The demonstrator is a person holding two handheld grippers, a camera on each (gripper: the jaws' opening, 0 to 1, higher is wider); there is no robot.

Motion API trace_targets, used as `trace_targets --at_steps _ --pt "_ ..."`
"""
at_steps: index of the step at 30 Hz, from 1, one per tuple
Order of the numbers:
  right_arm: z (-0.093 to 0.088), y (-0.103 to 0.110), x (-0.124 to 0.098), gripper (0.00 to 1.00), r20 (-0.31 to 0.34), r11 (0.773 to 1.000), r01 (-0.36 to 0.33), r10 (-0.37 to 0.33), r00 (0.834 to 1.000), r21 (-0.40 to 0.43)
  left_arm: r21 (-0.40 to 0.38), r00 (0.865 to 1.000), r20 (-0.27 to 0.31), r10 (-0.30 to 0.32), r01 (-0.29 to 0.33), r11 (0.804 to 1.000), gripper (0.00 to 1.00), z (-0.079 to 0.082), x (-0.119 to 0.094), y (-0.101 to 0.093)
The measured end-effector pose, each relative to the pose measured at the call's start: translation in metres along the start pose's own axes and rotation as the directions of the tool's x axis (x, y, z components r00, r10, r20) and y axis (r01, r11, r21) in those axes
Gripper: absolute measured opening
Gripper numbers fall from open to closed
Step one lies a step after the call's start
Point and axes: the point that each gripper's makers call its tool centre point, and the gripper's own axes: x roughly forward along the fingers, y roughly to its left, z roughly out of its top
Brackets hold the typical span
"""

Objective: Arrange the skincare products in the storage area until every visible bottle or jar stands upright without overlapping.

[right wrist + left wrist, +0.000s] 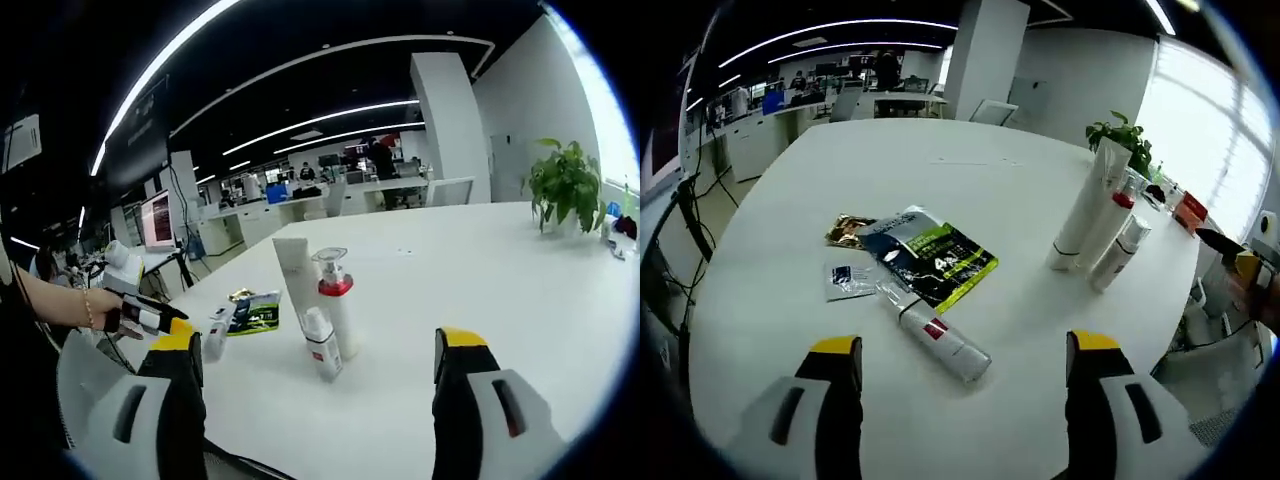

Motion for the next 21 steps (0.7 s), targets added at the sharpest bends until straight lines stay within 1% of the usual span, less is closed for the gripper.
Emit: trace_targets --at_steps 1,3,4,5,6,7,9,11,12,13,14,15,17,18,19,21 --pt "-0.003 -0.001 0.000 0.96 -0.007 1.000 0.003 -0.003 1.000 -0.002 0.008 1.000 -0.012 0.012 -0.012 1.000 0.74 0.000 0.008 0.004" --pt "-0.006 -0.001 0.001 0.96 -0.014 1.000 0.006 -0.006 1.000 0.003 0.000 0.999 -0.044 0.028 -0.028 1.000 0.73 -0.001 0.016 0.006" --pt "-0.006 -0.001 0.000 0.96 -0.016 1.000 0.008 -0.008 1.000 0.004 -0.019 0.997 -0.062 0.035 -0.036 0.999 0.71 -0.003 0.019 0.007" --pt "-0.006 -0.001 0.000 0.96 -0.016 1.000 0.011 -0.011 1.000 0.007 -0.037 0.996 -0.081 0.040 -0.043 0.998 0.69 -0.007 0.017 0.006" --pt "-0.007 -0.001 0.000 0.96 -0.017 1.000 0.012 -0.012 1.000 0.010 -0.056 0.992 -0.113 0.052 -0.059 0.997 0.67 -0.012 0.019 0.007" --pt "-0.008 0.000 0.000 0.96 -0.017 1.000 0.012 -0.012 1.000 0.013 -0.056 0.991 -0.116 0.061 -0.068 0.996 0.65 -0.013 0.021 0.007" --pt "-0.010 0.001 0.000 0.96 -0.022 1.000 0.016 -0.015 1.000 0.016 -0.029 0.987 -0.134 0.093 -0.098 0.995 0.63 -0.017 0.031 0.012" --pt "-0.012 0.003 0.000 0.96 -0.028 1.000 0.015 -0.014 1.000 0.021 -0.004 0.982 -0.142 0.121 -0.123 0.992 0.63 -0.017 0.039 0.017" --pt "-0.013 0.004 0.000 0.95 -0.032 1.000 0.017 -0.017 0.999 0.021 0.008 0.981 -0.147 0.127 -0.127 0.992 0.63 -0.017 0.041 0.019" --pt "-0.014 0.005 0.000 0.95 -0.035 1.000 0.017 -0.016 0.999 0.022 0.031 0.977 -0.161 0.143 -0.140 0.990 0.62 -0.018 0.042 0.019" --pt "-0.015 0.005 0.000 0.95 -0.037 1.000 0.018 -0.017 0.999 0.024 0.046 0.974 -0.168 0.150 -0.144 0.988 0.60 -0.019 0.043 0.020" --pt "-0.016 0.005 0.000 0.95 -0.040 0.999 0.020 -0.019 0.999 0.025 0.073 0.970 -0.188 0.157 -0.145 0.987 0.56 -0.022 0.050 0.027" --pt "-0.017 0.005 0.000 0.95 -0.044 0.999 0.021 -0.020 0.999 0.026 0.096 0.965 -0.201 0.167 -0.150 0.984 0.47 -0.024 0.050 0.029" --pt "-0.017 0.006 0.001 0.95 -0.044 0.999 0.022 -0.021 0.999 0.027 0.101 0.965 -0.199 0.173 -0.156 0.983 0.45 -0.023 0.050 0.030" --pt "-0.018 0.007 0.002 0.94 -0.045 0.999 0.023 -0.022 0.999 0.027 0.117 0.960 -0.212 0.184 -0.162 0.980 0.45 -0.025 0.051 0.035" --pt "-0.018 0.007 0.002 0.94 -0.047 0.999 0.023 -0.022 0.999 0.029 0.120 0.959 -0.216 0.184 -0.161 0.980 0.44 -0.027 0.052 0.038"
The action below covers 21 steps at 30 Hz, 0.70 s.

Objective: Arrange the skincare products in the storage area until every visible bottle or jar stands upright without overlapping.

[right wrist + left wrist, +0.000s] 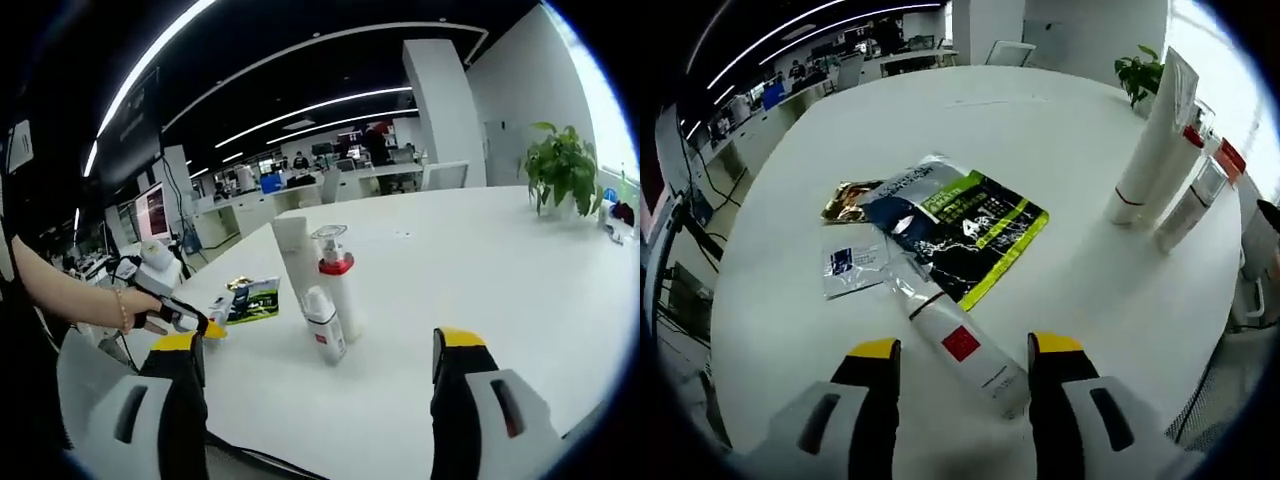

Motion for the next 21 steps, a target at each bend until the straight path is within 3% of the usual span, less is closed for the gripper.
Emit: trace_targets --at_steps 5,21 --pt "-0.002 0.002 0.001 0.93 -0.005 1.000 -0.003 0.003 1.000 0.001 0.032 1.000 -0.024 0.010 -0.009 0.999 0.31 -0.007 0.003 0.006" --pt "-0.010 0.029 0.007 0.92 -0.025 0.998 -0.061 0.061 0.998 0.011 -0.034 0.998 0.003 -0.063 0.063 0.997 0.15 -0.016 -0.010 0.018"
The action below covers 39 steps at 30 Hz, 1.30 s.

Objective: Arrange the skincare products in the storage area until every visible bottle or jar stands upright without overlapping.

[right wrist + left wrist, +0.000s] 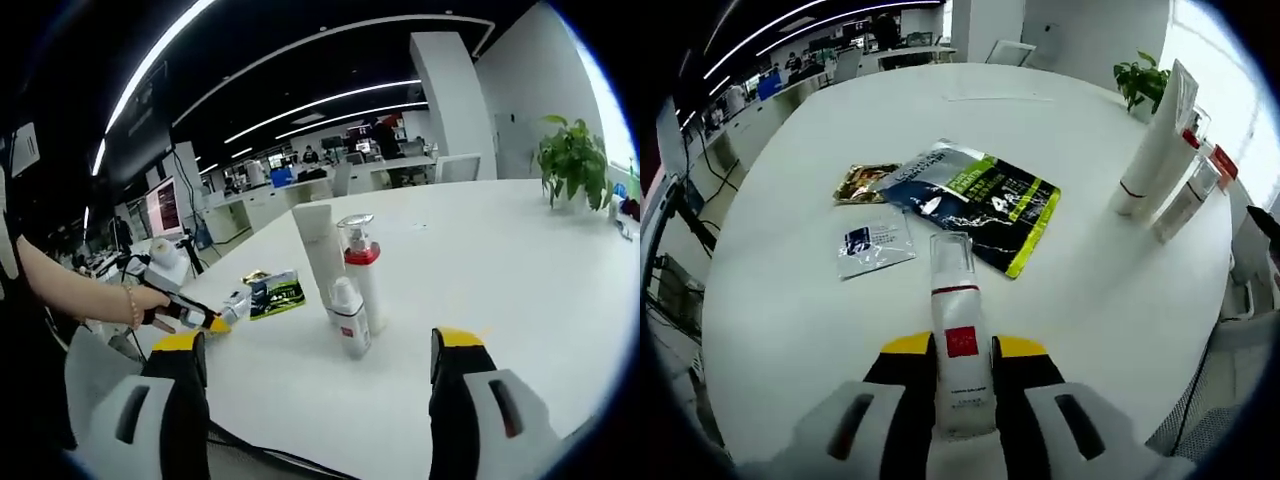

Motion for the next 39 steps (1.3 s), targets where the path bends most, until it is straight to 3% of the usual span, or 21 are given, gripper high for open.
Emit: trace_targets --at_steps 5,11,15,18,22,25,30,35,37,39 --pt "-0.002 0.007 0.003 0.91 -0.002 1.000 -0.020 0.020 1.000 0.002 -0.007 0.999 0.021 -0.027 0.027 1.000 0.15 0.003 -0.005 -0.001" --pt "0.008 0.016 0.003 0.89 0.017 0.999 -0.048 0.048 0.999 0.013 0.012 0.988 0.120 -0.099 0.098 0.995 0.15 0.020 -0.035 -0.025" --pt "0.014 0.030 0.007 0.85 0.033 0.995 -0.092 0.091 0.995 0.031 0.061 0.968 0.190 -0.163 0.154 0.986 0.15 0.035 -0.053 -0.047" --pt "0.015 0.040 0.012 0.82 0.025 0.992 -0.121 0.120 0.992 0.026 0.143 0.953 0.229 -0.199 0.169 0.975 0.15 0.044 -0.077 -0.073" --pt "0.025 0.063 0.020 0.79 0.083 0.976 -0.196 0.188 0.979 0.099 0.285 0.932 0.276 -0.234 0.153 0.946 0.15 0.056 -0.105 -0.099" --pt "0.025 0.078 0.025 0.73 0.067 0.970 -0.227 0.222 0.973 0.086 0.333 0.920 0.295 -0.259 0.155 0.930 0.15 0.059 -0.119 -0.111" --pt "0.037 0.100 0.028 0.70 0.114 0.944 -0.299 0.284 0.952 0.143 0.353 0.902 0.322 -0.289 0.169 0.920 0.15 0.064 -0.137 -0.123" --pt "0.052 0.118 0.031 0.66 0.204 0.877 -0.380 0.330 0.922 0.296 0.405 0.881 0.351 -0.318 0.163 0.900 0.15 0.067 -0.155 -0.139" --pt "0.063 0.128 0.032 0.66 0.278 0.807 -0.441 0.353 0.893 0.392 0.424 0.878 0.350 -0.327 0.162 0.891 0.15 0.067 -0.159 -0.145" --pt "0.062 0.132 0.035 0.66 0.278 0.782 -0.451 0.360 0.890 0.431 0.438 0.871 0.357 -0.338 0.164 0.884 0.15 0.067 -0.164 -0.150"
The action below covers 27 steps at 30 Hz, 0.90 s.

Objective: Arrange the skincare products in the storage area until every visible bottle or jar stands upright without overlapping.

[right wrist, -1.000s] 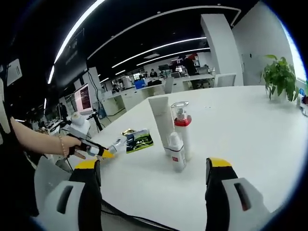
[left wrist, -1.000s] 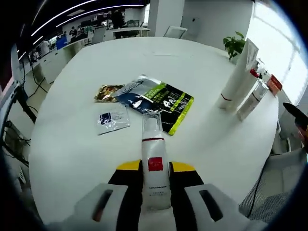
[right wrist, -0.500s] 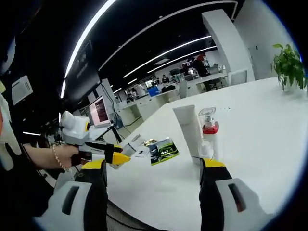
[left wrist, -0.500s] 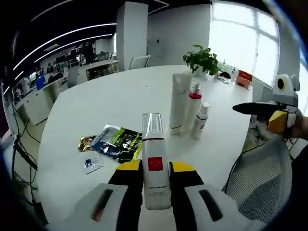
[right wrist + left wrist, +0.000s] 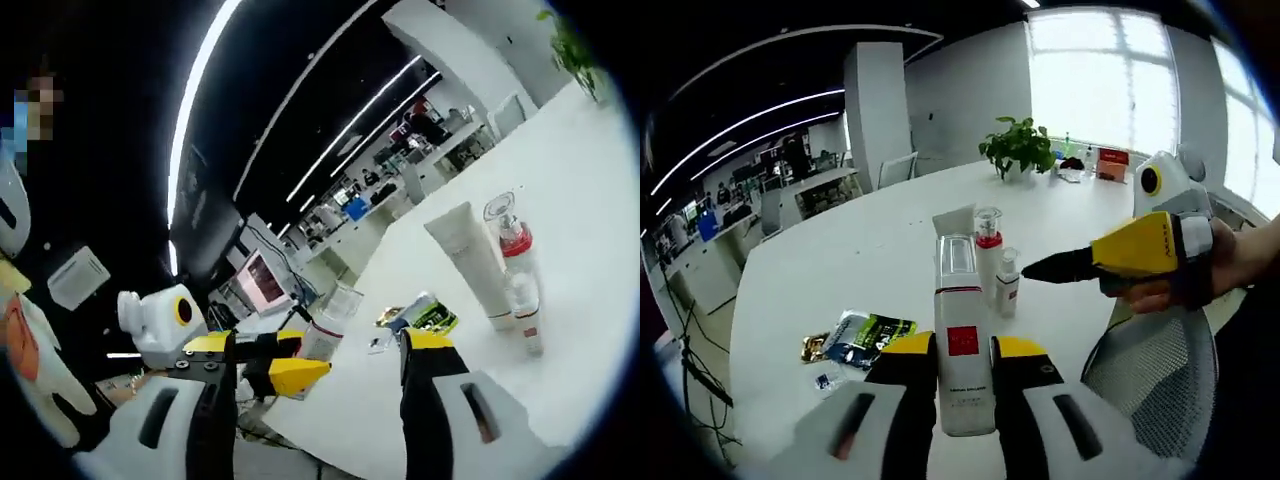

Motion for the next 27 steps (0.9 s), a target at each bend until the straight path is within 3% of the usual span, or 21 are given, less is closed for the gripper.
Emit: trace_targets --at_steps 4,10,15,21,25,27 --pt "-0.009 0.001 0.008 0.62 -0.013 0.999 -0.009 0.010 1.000 0.047 0.045 1.000 0.010 -0.009 0.009 0.999 0.15 0.006 -0.004 -0.008" --pt "-0.021 0.007 0.013 0.48 -0.033 0.994 -0.033 0.037 0.999 0.108 0.072 0.999 0.013 -0.035 0.034 0.997 0.15 0.008 -0.008 -0.024" --pt "-0.023 0.009 0.012 0.30 -0.028 0.988 -0.037 0.042 0.999 0.149 0.080 0.999 0.005 -0.046 0.045 0.996 0.15 0.005 -0.008 -0.031" --pt "-0.023 0.003 0.009 0.22 -0.015 0.983 -0.017 0.020 1.000 0.181 0.100 0.999 0.005 -0.048 0.048 0.994 0.15 0.006 -0.008 -0.032" --pt "-0.021 0.005 0.007 0.22 -0.008 0.993 -0.014 0.015 1.000 0.119 0.093 0.999 0.010 -0.052 0.050 0.994 0.16 0.006 -0.008 -0.035" --pt "-0.023 0.003 0.007 0.21 -0.017 0.991 -0.009 0.011 1.000 0.132 0.099 0.998 0.006 -0.064 0.063 0.993 0.17 0.005 -0.008 -0.038"
